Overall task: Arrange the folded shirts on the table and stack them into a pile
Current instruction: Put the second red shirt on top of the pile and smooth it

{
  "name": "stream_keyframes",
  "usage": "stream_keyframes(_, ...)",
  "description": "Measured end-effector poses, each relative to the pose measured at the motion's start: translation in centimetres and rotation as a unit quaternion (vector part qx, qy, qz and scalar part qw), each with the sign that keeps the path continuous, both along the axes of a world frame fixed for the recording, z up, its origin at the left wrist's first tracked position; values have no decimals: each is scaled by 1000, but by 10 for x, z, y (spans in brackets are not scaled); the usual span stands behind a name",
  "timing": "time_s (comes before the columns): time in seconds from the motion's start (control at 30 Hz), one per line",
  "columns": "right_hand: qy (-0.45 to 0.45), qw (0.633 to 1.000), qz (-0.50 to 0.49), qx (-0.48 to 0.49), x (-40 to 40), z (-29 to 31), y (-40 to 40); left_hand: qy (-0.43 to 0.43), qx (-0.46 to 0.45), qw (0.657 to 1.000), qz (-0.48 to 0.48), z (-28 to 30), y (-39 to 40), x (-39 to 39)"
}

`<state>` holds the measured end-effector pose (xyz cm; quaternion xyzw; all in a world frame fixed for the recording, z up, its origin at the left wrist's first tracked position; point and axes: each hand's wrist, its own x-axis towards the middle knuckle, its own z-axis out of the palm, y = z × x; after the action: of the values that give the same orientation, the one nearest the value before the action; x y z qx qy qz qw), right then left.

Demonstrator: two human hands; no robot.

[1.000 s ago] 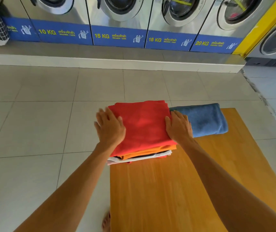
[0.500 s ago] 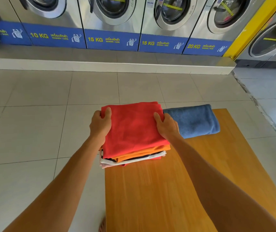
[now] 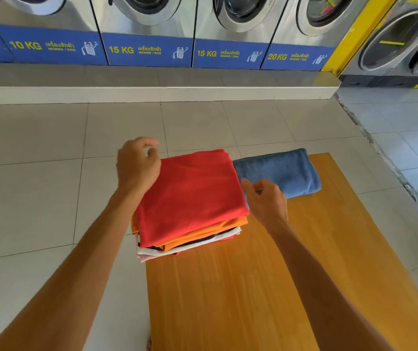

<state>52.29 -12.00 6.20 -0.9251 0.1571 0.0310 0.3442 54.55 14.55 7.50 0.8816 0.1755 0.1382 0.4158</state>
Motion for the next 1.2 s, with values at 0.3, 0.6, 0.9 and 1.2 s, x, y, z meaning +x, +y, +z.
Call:
stream_keyframes(0.3,30,994,-8,109,-26,-10,4,101,153,945,-270,-22,-114,70)
stream_keyframes(0.6,28,976,-33,213,-33,-30,7,128,130,968,-175,-37,-111,92)
stream_keyframes(0.9,33,955,-87,283,-40,-44,11,121,57,977,-164,-45,-104,99)
stream_keyframes(1.2,57,950,-60,300,-40,-20,12,108,94,958,-248,-48,-79,90)
